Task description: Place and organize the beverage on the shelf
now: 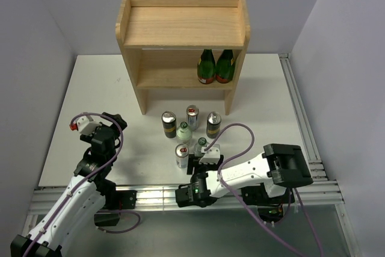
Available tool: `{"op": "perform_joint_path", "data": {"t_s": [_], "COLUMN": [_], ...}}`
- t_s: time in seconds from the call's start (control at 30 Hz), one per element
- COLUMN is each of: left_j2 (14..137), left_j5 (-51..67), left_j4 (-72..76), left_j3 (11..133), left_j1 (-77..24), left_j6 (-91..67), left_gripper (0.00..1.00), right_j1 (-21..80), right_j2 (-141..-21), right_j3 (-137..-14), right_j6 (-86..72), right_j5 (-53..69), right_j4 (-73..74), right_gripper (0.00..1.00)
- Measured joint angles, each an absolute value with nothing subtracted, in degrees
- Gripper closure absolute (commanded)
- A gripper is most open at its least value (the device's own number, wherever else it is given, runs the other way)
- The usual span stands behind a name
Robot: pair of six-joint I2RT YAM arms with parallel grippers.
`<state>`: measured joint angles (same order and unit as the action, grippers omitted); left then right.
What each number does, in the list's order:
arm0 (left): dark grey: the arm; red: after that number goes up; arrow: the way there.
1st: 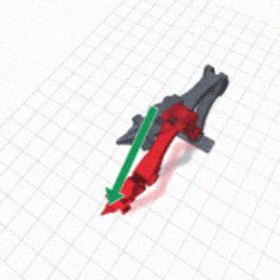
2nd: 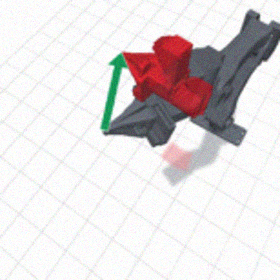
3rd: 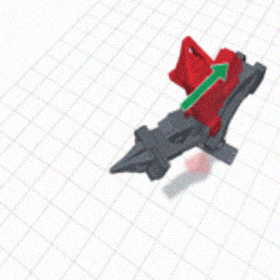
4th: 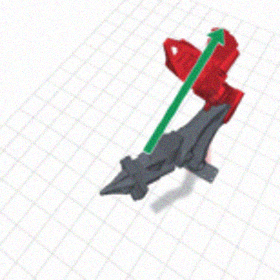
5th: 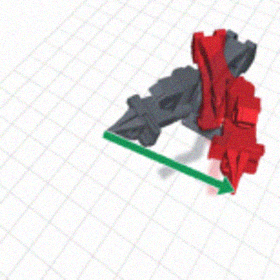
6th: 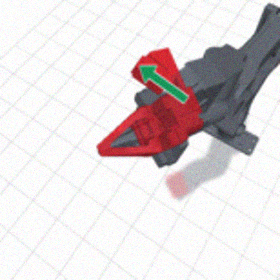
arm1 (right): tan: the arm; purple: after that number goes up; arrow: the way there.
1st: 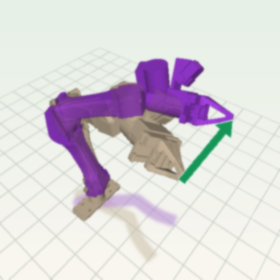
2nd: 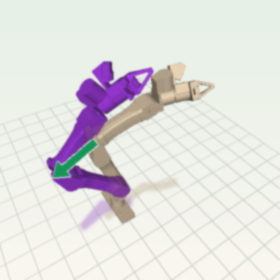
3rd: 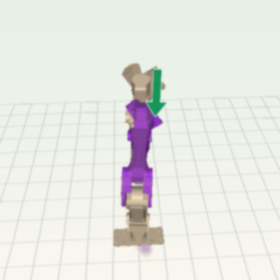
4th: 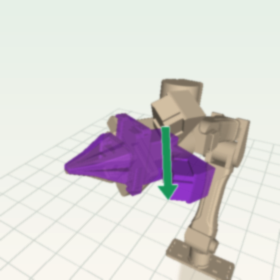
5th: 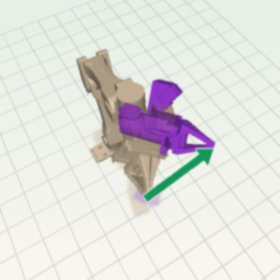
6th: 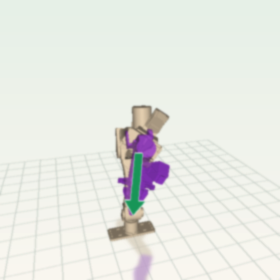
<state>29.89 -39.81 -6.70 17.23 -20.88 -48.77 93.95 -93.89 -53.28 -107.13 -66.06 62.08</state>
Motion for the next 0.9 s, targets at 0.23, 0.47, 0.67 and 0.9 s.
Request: {"op": "perform_joint_path", "data": {"t_s": [0.23,0.47,0.67,0.9], "left_j2": [29.9,30.0,30.7,31.3], "left_j5": [-40.0,-40.0,-40.0,-40.0], "left_j4": [-6.7,-6.7,-6.7,-6.6], "left_j3": [17.2,17.2,17.2,17.2], "left_j1": [-20.9,-20.9,-20.9,-20.9], "left_j6": [-48.8,-48.8,-48.8,-48.8], "left_gripper": [0.07,0.07,0.07,0.07], "right_j1": [94.6,88.5,76.5,66.1], "right_j2": [-87.5,-79.1,-73.0,-75.0], "right_j3": [-65.9,-80.0,-90.1,-108.8], "right_j6": [-100.2,-53.7,-18.9,4.8], "right_j5": [-70.9,-70.4,-60.6,-58.3], "right_j4": [71.3,58.2,43.9,31.6], "right_gripper": [1.00,1.00,1.00,1.00]}}
